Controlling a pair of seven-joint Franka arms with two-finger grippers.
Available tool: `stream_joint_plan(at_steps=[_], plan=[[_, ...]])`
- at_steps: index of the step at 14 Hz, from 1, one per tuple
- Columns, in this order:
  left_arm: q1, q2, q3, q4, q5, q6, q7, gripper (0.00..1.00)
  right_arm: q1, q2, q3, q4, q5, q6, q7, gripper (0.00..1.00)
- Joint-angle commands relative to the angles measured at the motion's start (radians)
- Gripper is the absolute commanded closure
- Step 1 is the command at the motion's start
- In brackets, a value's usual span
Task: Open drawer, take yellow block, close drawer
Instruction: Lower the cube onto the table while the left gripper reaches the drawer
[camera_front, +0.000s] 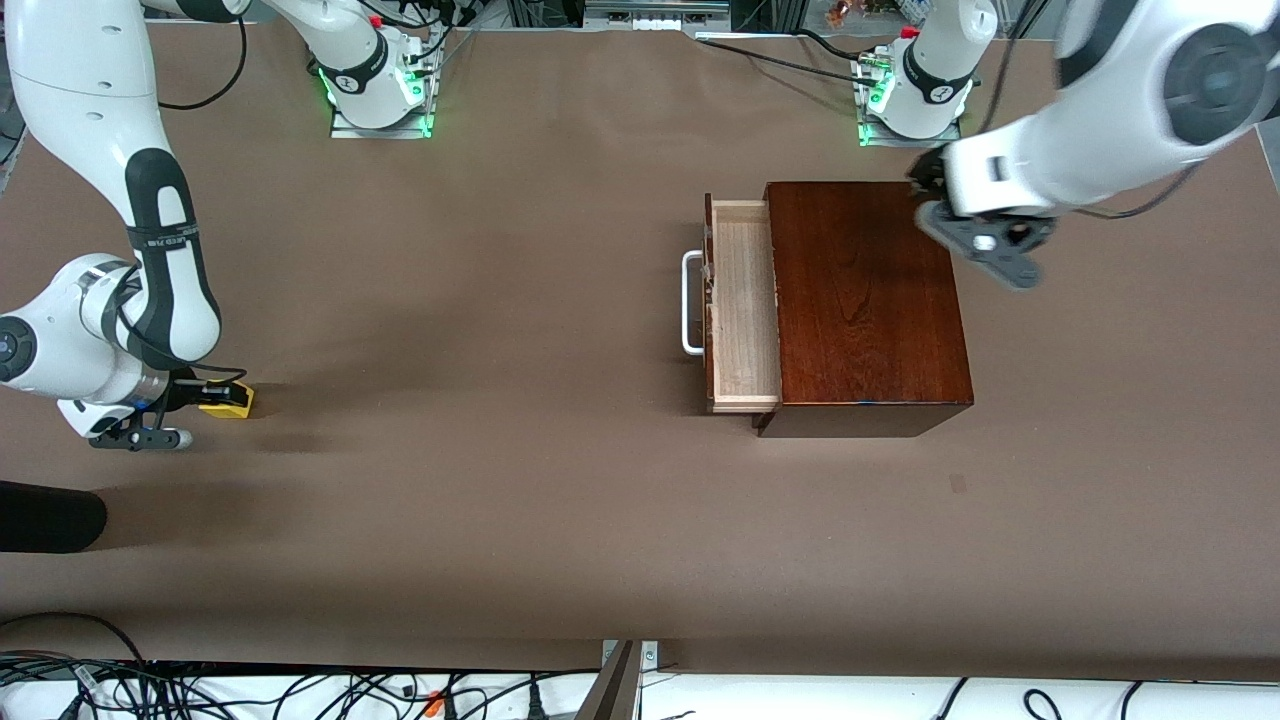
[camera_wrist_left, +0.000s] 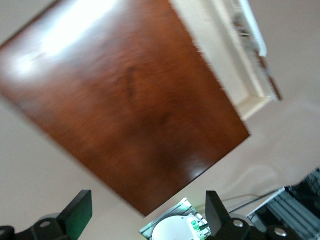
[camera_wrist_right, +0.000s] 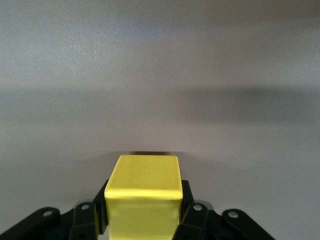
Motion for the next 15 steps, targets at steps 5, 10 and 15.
stream_joint_plan(at_steps=[5, 10, 15], plan=[[-0.018, 0.145, -0.178, 0.053, -0.048, 0.196, 0.146, 0.0, -0.013, 0.021, 0.008, 0.033, 0.05, -0.038, 0.015, 0.0], [-0.099, 0.282, -0.235, 0.05, -0.036, 0.443, 0.427, 0.0, -0.005, -0.025, 0.002, 0.043, 0.037, -0.125, 0.008, 0.0], [-0.212, 0.374, -0.233, 0.044, 0.116, 0.575, 0.538, 0.0, 0.001, -0.189, -0.015, 0.042, -0.003, -0.263, -0.055, 0.0]])
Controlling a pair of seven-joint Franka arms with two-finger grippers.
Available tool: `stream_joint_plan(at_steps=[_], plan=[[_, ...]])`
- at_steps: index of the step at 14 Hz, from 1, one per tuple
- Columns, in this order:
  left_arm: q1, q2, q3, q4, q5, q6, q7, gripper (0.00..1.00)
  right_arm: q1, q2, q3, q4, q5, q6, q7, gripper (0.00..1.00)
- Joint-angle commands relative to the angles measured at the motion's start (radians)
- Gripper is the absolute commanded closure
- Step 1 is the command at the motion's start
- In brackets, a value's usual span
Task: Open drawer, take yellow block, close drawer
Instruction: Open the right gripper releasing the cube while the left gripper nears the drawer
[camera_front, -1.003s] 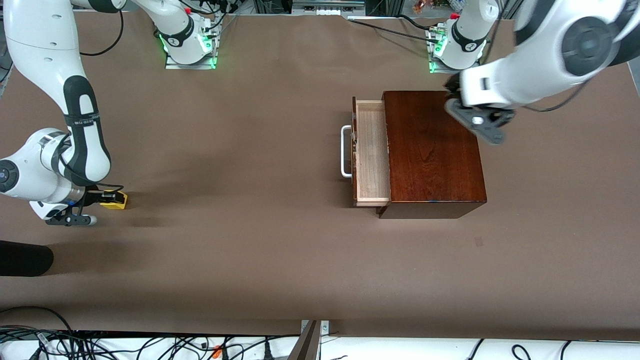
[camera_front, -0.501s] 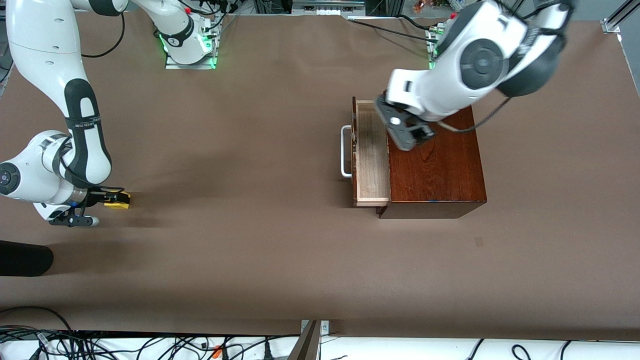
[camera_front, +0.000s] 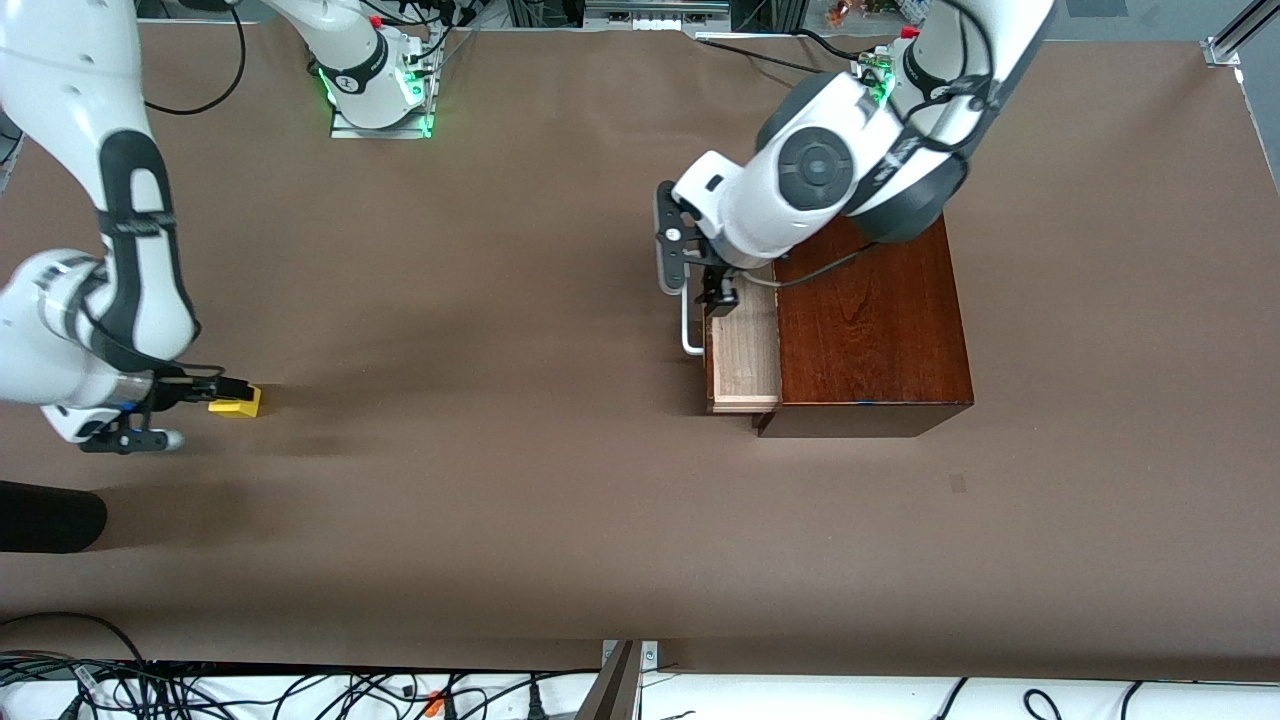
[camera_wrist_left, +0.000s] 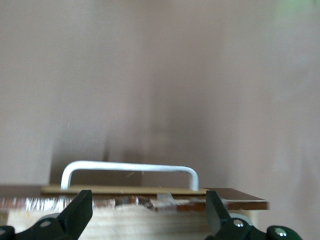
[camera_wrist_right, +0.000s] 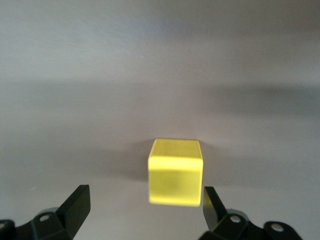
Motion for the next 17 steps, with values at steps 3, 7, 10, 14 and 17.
stream_joint_plan(at_steps=[3, 7, 10, 14, 17], plan=[[-0.1, 0.088, 0.004, 0.018, 0.16, 0.083, 0.022, 0.0, 0.007, -0.191, -0.002, -0.021, -0.1, -0.178, -0.015, 0.0], [-0.121, 0.154, 0.004, 0.018, 0.266, 0.122, -0.014, 0.0, 0.036, -0.313, 0.002, -0.021, -0.144, -0.307, 0.02, 0.0], [-0.139, 0.184, 0.006, 0.016, 0.355, 0.129, -0.083, 0.0, 0.113, -0.409, 0.011, -0.023, -0.254, -0.391, 0.087, 0.0], [-0.138, 0.204, 0.012, 0.013, 0.396, 0.122, -0.088, 0.0, 0.133, -0.483, 0.021, -0.033, -0.27, -0.414, 0.196, 0.0], [-0.127, 0.195, 0.012, 0.009, 0.396, 0.082, -0.088, 0.0, 0.139, -0.506, 0.024, -0.036, -0.275, -0.414, 0.221, 0.0]])
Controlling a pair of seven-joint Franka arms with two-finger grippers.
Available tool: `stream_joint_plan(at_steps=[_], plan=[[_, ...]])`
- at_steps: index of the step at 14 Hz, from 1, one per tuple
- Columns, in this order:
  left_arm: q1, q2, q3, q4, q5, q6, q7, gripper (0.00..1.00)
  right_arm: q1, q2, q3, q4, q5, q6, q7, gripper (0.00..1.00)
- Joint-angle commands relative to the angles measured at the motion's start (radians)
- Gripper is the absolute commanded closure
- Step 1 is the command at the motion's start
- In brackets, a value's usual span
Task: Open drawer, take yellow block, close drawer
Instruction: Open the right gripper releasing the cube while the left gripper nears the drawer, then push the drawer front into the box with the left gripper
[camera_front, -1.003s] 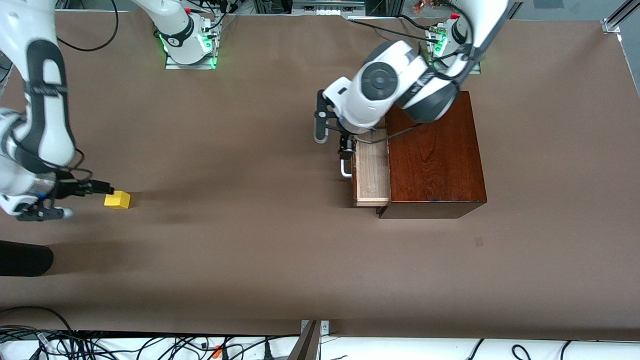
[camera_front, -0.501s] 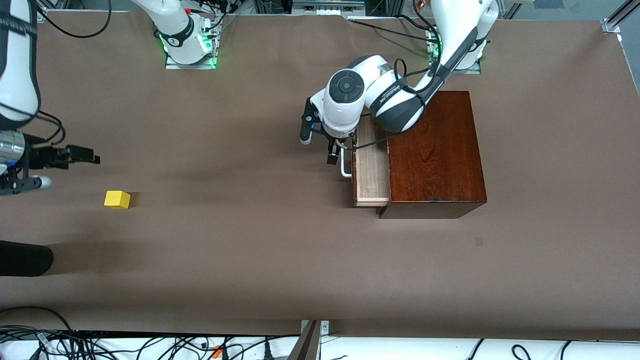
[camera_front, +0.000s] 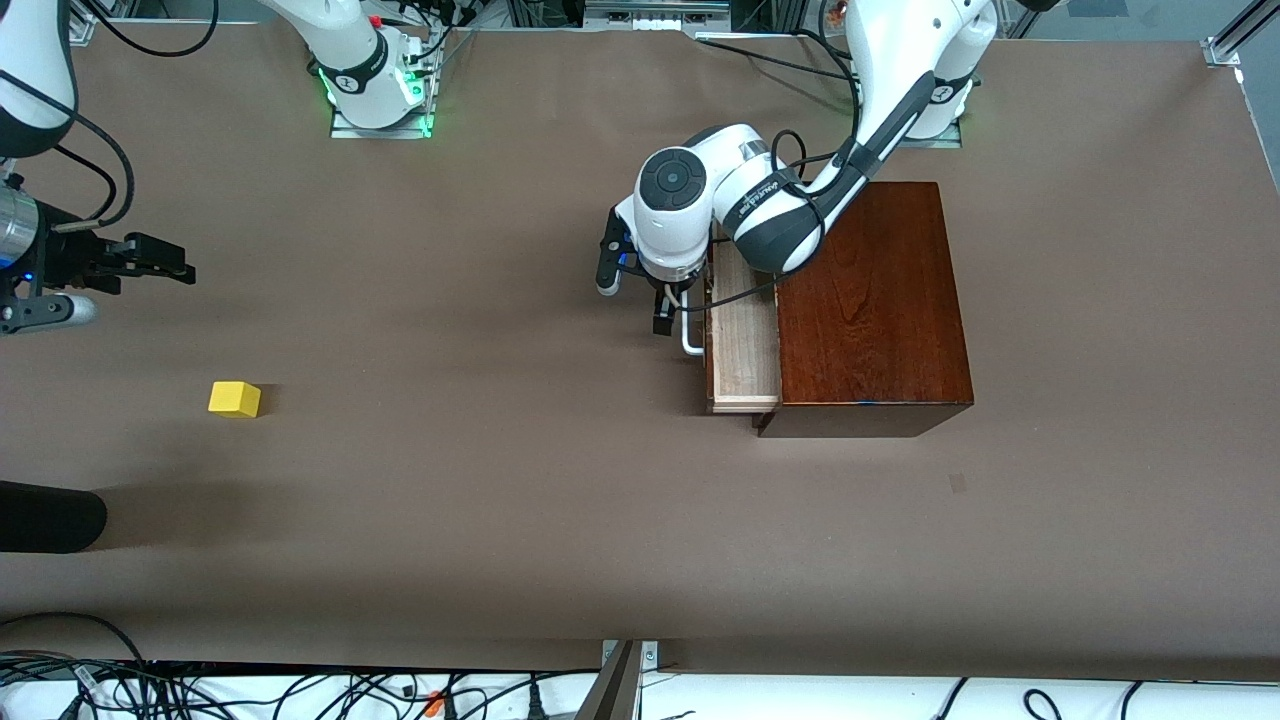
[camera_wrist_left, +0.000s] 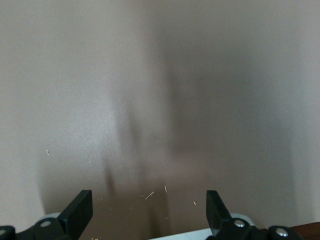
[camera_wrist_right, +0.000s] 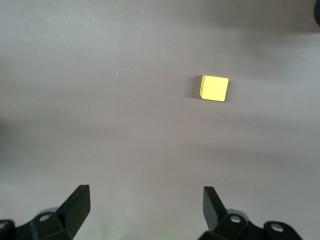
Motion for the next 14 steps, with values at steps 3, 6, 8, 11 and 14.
stream_joint_plan(at_steps=[3, 6, 8, 11, 14], plan=[[0.019, -0.006, 0.013, 0.011, 0.036, -0.093, -0.003, 0.0, 0.023, -0.077, 0.058, -0.033, -0.075, -0.013, 0.126, 0.0], [0.047, -0.011, 0.012, 0.014, 0.036, -0.142, -0.003, 0.0, -0.015, -0.124, 0.137, -0.071, -0.095, -0.014, 0.199, 0.0], [0.052, -0.023, 0.013, 0.014, 0.036, -0.169, -0.003, 0.0, -0.117, -0.154, 0.256, -0.094, -0.096, -0.013, 0.231, 0.0], [0.073, -0.025, 0.016, 0.016, 0.036, -0.19, -0.003, 0.0, -0.249, -0.184, 0.39, -0.116, -0.098, -0.007, 0.254, 0.0], [0.098, -0.031, 0.016, 0.016, 0.037, -0.21, -0.003, 0.0, -0.337, -0.184, 0.484, -0.093, -0.107, -0.01, 0.254, 0.0]])
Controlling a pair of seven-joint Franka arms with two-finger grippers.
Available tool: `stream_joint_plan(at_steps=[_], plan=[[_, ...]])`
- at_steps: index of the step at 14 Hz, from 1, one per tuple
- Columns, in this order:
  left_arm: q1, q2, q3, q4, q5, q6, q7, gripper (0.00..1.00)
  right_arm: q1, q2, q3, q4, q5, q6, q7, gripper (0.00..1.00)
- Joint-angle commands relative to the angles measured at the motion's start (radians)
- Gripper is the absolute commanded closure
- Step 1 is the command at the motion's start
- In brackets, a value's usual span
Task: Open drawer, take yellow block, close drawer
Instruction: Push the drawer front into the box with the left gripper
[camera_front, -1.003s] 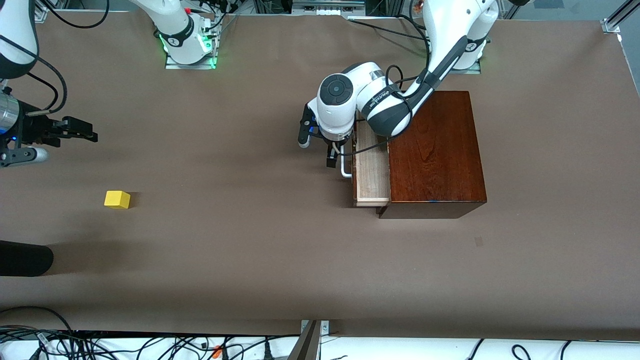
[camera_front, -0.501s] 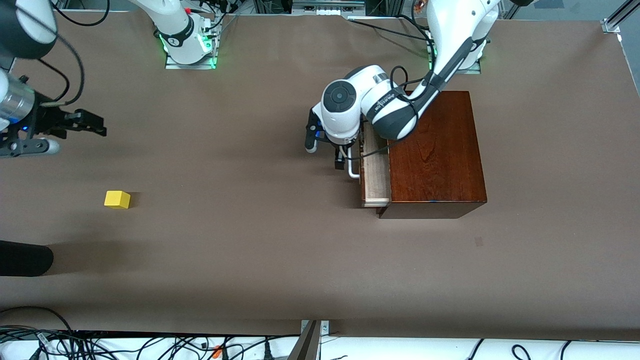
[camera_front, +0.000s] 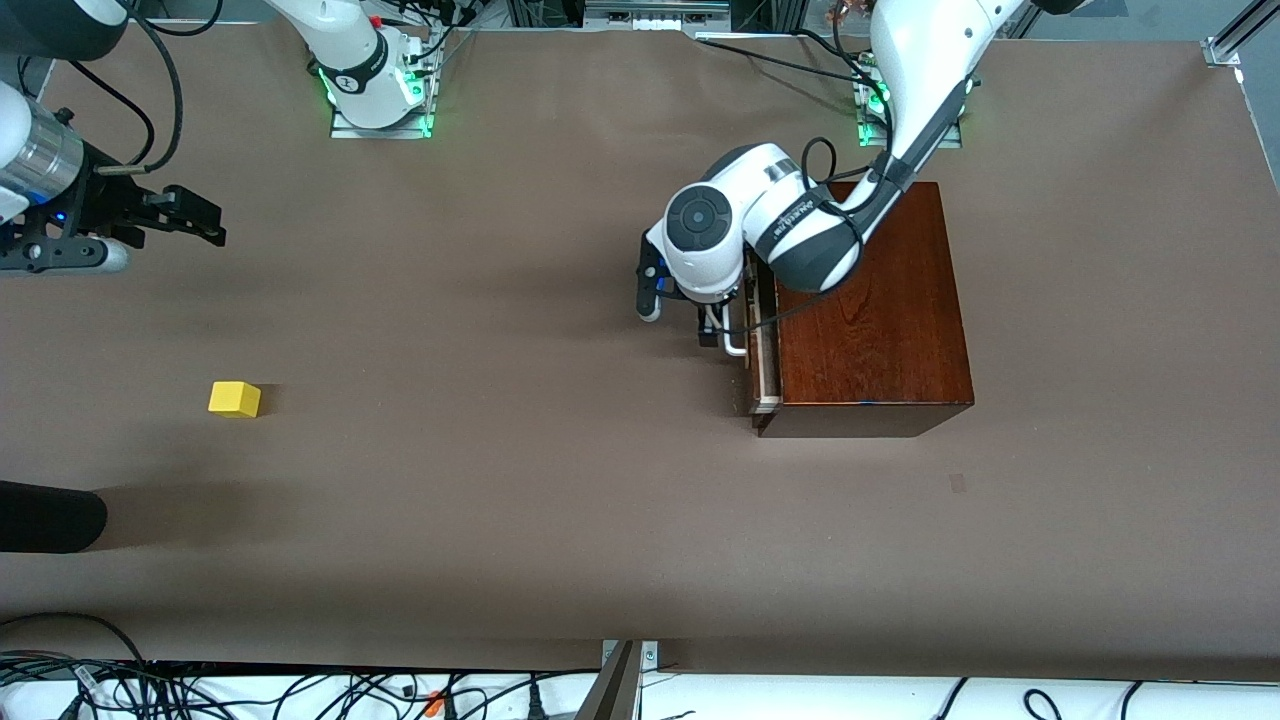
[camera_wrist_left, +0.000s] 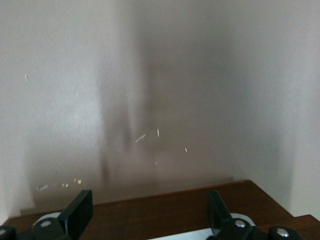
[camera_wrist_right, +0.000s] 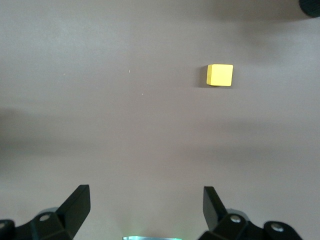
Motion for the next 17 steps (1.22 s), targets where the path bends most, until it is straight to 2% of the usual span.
stream_joint_plan(at_steps=[1, 3, 6, 10, 11, 15, 17], plan=[[0.027, -0.028, 0.007, 0.001, 0.037, -0.044, 0.013, 0.0, -0.059, -0.018, 0.066, 0.003, -0.04, 0.004, 0.014, 0.0], [0.034, -0.033, 0.005, 0.001, 0.037, -0.052, 0.013, 0.0, -0.057, -0.004, 0.061, 0.022, -0.04, 0.009, 0.014, 0.0], [0.037, -0.035, 0.004, 0.001, 0.037, -0.054, 0.013, 0.0, -0.057, 0.065, 0.058, 0.118, -0.04, -0.012, 0.008, 0.0], [0.042, -0.056, 0.001, 0.009, 0.022, -0.064, 0.007, 0.0, -0.059, 0.056, 0.054, 0.104, -0.035, -0.043, 0.019, 0.0], [0.05, -0.073, -0.001, 0.015, -0.004, -0.073, -0.008, 0.0, -0.06, 0.051, 0.051, 0.098, -0.034, -0.042, 0.025, 0.0], [0.082, -0.163, -0.004, 0.039, -0.275, -0.08, -0.153, 0.0, -0.059, 0.012, 0.043, 0.059, -0.026, -0.016, 0.072, 0.0], [0.108, -0.228, -0.003, 0.058, -0.338, -0.154, -0.256, 0.0, -0.059, 0.001, 0.044, 0.058, -0.025, -0.02, 0.075, 0.0]])
